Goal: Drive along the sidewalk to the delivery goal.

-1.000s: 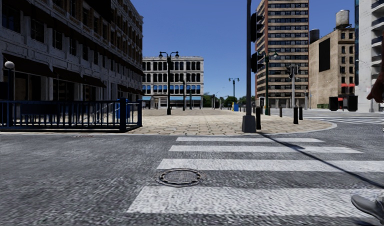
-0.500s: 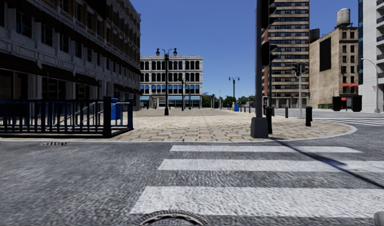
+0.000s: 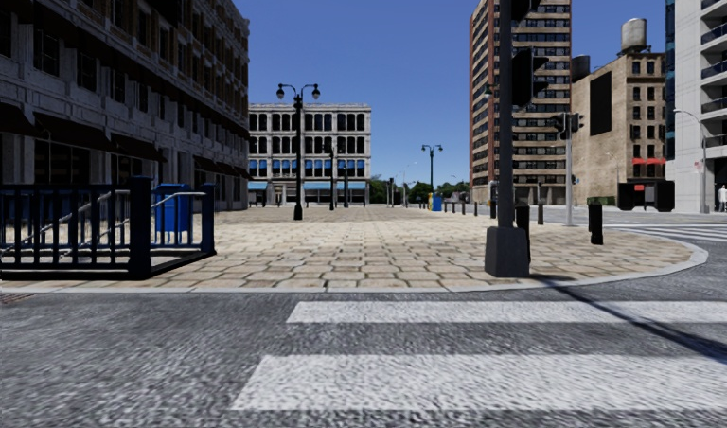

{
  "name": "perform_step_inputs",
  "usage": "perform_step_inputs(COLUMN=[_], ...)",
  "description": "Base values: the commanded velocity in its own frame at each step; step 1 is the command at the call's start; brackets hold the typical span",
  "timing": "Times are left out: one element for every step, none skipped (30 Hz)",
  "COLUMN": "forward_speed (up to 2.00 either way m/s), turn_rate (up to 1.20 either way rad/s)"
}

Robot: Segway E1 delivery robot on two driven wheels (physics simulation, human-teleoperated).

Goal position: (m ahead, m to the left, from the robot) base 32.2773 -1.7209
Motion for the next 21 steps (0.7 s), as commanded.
perform_step_inputs(forward_speed=[2.00,2.00,2.00,2.00,2.00,2.00,2.00,2.00,2.00,2.00,2.00,2.00,2.00,2.00,2.00,2.00,2.00,2.00,2.00,2.00,2.00], turn_rate=[0.00,0.00,0.00,0.00,0.00,0.00,0.00,0.00,0.00,0.00,0.00,0.00,0.00,0.00,0.00,0.00,0.00,0.00,0.00,0.00,0.00])
